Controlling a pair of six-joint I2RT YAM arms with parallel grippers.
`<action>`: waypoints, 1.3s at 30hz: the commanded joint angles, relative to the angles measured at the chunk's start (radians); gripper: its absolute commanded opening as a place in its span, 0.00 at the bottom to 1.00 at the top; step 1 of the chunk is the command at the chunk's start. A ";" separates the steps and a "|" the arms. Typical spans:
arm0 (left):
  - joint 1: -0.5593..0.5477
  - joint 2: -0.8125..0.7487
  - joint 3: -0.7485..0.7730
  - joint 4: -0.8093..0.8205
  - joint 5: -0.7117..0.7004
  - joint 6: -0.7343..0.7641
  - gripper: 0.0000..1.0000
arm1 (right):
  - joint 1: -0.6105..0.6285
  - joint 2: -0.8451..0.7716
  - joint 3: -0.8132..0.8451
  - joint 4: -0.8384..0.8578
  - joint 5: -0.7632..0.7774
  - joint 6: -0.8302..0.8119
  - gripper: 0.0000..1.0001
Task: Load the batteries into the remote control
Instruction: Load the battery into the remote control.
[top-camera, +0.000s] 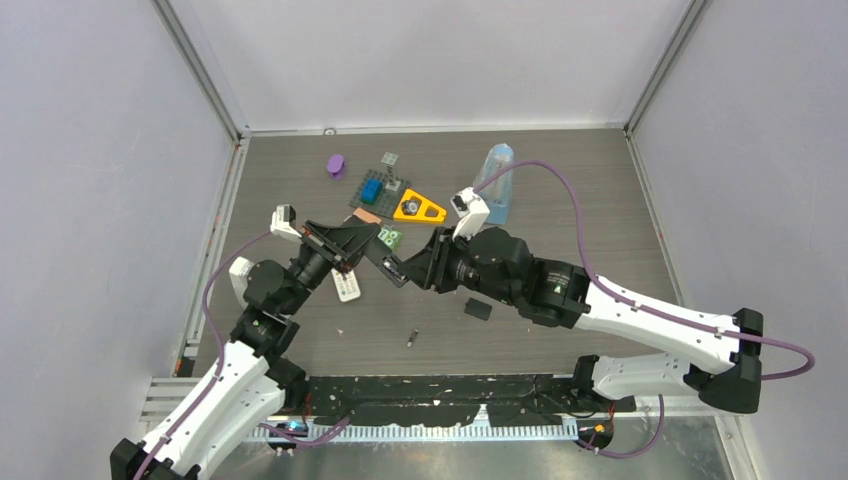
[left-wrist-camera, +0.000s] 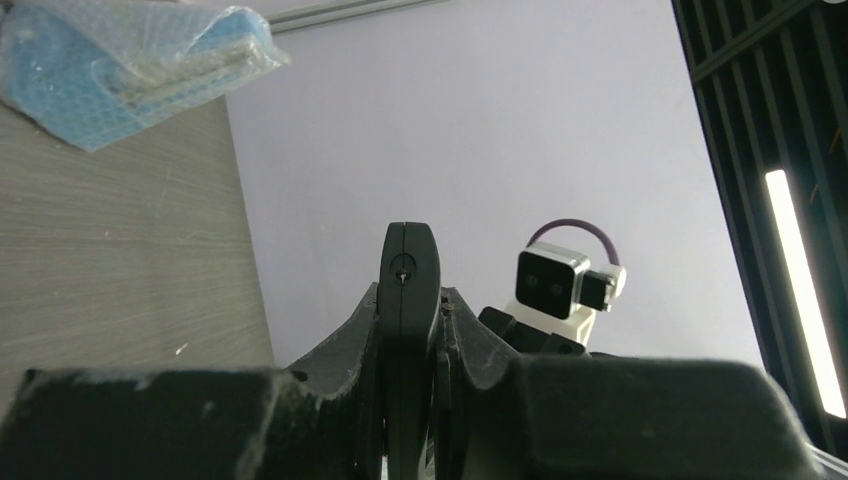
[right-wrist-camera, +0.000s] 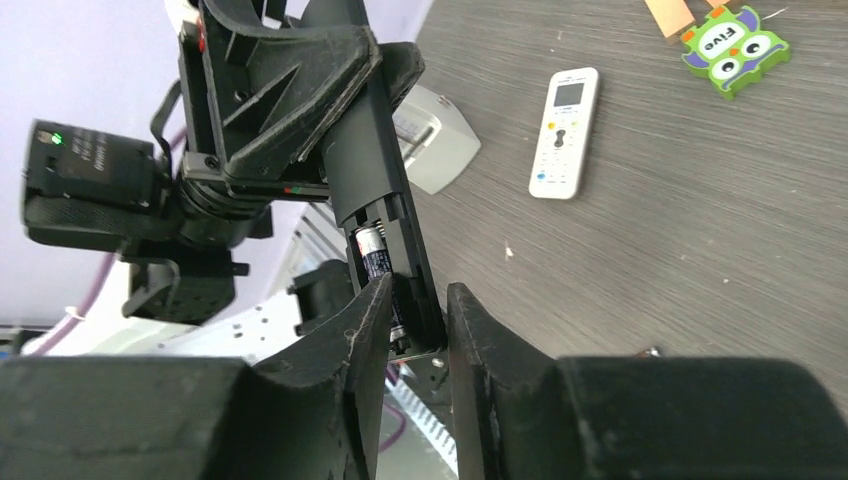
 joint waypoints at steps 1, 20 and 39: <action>-0.004 -0.012 0.048 -0.025 -0.040 -0.047 0.00 | 0.034 0.043 0.057 -0.073 0.015 -0.124 0.34; -0.004 -0.009 0.027 0.037 -0.021 0.000 0.00 | 0.046 0.050 0.050 -0.043 -0.023 -0.135 0.56; 0.002 0.016 0.060 0.146 0.443 0.546 0.00 | 0.046 -0.251 -0.135 -0.079 0.184 -0.106 0.98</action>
